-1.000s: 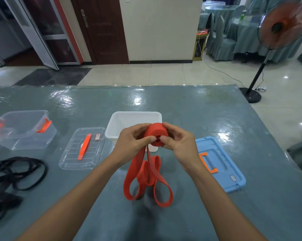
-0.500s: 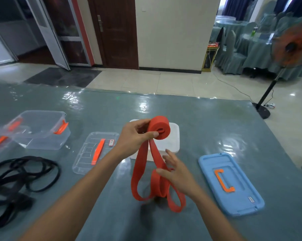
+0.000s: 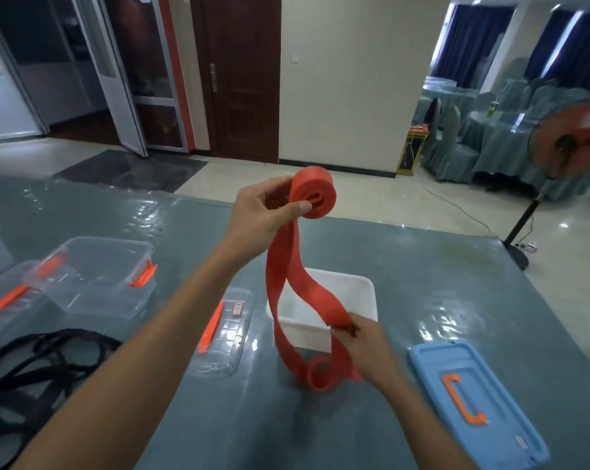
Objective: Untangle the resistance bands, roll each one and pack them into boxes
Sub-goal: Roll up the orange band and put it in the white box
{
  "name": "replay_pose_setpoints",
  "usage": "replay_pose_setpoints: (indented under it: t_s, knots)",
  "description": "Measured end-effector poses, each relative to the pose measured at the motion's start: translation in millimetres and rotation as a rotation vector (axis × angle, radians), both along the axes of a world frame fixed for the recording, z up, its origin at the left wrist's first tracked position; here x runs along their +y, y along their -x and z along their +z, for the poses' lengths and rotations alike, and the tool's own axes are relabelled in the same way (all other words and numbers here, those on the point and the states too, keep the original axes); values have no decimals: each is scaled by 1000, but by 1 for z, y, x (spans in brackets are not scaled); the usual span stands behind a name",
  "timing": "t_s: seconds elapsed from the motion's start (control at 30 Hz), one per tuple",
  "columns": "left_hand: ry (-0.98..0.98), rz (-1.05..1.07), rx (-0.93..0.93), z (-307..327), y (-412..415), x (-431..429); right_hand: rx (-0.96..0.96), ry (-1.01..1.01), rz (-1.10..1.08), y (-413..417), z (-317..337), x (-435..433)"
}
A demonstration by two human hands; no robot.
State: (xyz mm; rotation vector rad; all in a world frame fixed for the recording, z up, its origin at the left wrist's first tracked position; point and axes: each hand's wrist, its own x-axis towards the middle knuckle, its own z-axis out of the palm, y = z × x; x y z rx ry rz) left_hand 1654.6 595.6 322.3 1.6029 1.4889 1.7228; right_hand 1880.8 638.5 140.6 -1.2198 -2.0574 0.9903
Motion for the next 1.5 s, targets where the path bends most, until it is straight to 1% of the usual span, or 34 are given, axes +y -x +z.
replay_pose_setpoints:
  t_s: [0.07, 0.13, 0.27, 0.37, 0.43, 0.53, 0.67, 0.73, 0.87, 1.0, 1.07, 1.17, 1.2, 1.27, 1.33, 1.4, 1.5]
  knots:
    - [-15, 2, 6, 5, 5, 1, 78, -145, -80, 1, 37, 9]
    - [-37, -1, -4, 13, 4, 3, 132, -216, -136, 2, 66, 20]
    - [-119, -13, 5, 31, -5, 3, 261, -204, -224, 8, 92, 32]
    - [-165, -30, 54, 43, -8, 0, 300, -237, -256, 10, 109, 30]
    - [-169, -31, 70, 42, -6, -3, 230, -311, -267, 9, 111, 29]
    - [-180, -25, 56, 36, 4, -5, 28, -428, -268, 0, 93, 33]
    - [-177, -11, 60, 30, 21, -6, -82, -433, -320, -13, 68, 33]
    - [-158, -5, 87, 26, 27, -5, -122, -392, -366, -16, 54, 34]
    - [-126, 17, 99, 17, 34, 1, -229, -207, -448, -17, 36, 35]
    - [-133, 31, 112, 18, 42, 7, -306, -180, -446, -17, 26, 35]
    - [-138, 10, 104, 19, 44, 9, -256, -157, -444, -16, 24, 40]
    - [-163, 18, 104, 26, 45, 11, 54, -164, -502, -11, 40, 51]
    - [-178, 20, 94, 29, 46, 11, 131, -192, -520, -10, 52, 52]
    - [-211, 24, 79, 36, 48, 12, 218, -272, -538, -6, 76, 55]
    - [-230, 42, 80, 41, 49, 12, 253, -327, -536, -3, 92, 54]
    - [-232, 45, 83, 42, 48, 11, 242, -343, -509, 0, 91, 54]
    - [-195, -15, 81, 36, 45, 9, 146, -268, -462, 0, 71, 51]
